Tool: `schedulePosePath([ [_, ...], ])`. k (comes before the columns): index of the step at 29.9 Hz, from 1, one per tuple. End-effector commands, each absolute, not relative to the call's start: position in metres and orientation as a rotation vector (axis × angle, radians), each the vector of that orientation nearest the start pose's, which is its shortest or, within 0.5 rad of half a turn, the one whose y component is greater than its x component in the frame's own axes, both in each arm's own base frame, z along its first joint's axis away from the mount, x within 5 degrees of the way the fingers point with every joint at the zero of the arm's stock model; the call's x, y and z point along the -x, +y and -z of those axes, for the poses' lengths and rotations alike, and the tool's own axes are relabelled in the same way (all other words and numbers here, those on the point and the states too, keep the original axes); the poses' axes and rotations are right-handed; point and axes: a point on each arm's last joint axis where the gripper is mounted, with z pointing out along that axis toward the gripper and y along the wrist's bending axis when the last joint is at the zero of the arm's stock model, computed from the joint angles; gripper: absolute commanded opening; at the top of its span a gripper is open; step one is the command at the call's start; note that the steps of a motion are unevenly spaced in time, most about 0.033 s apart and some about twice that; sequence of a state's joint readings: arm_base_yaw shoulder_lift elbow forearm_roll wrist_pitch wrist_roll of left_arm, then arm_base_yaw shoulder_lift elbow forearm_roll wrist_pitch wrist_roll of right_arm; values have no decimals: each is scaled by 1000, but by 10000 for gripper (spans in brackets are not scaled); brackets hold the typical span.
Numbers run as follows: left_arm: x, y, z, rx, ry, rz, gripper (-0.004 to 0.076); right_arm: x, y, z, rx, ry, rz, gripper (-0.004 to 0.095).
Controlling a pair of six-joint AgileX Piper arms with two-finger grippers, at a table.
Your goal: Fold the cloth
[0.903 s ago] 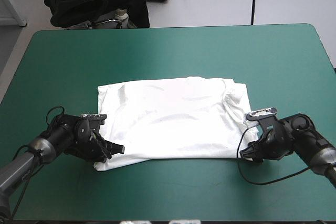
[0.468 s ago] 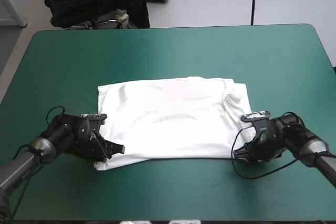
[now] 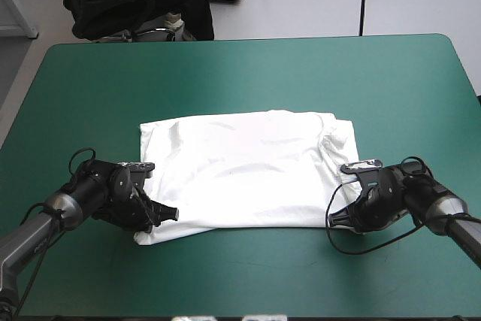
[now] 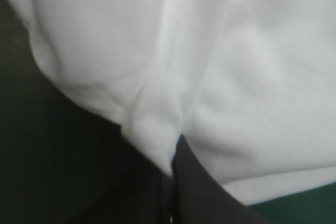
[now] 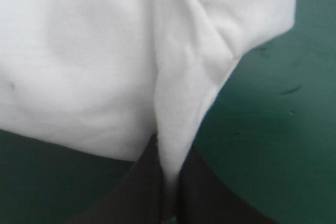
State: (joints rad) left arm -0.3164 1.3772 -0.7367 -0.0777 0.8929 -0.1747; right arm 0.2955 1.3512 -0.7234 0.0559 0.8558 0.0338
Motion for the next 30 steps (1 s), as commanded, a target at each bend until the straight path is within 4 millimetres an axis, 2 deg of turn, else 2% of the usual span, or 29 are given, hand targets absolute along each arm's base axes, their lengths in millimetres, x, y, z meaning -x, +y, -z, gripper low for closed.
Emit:
schedulePosePath([
  [1,-208,-73,-227,-186,2977,115,-17,-211,64,-226,397,2960,-38,-17],
  [8,-202,-70,-285,-180,2831,155,-17,-217,66,-294,388,2807,-70,-17],
  [13,-192,-66,-322,-183,2736,169,-17,-216,66,-327,383,2744,-82,-17],
  [17,-188,-65,-340,-163,2685,186,-17,-217,66,-333,394,2738,-81,-17],
  [26,-187,-64,-342,-116,2700,195,-17,-212,66,-333,402,2791,-86,-17],
  [30,-192,-65,-344,-99,2646,216,-17,-216,67,-335,393,2735,-102,-17],
])
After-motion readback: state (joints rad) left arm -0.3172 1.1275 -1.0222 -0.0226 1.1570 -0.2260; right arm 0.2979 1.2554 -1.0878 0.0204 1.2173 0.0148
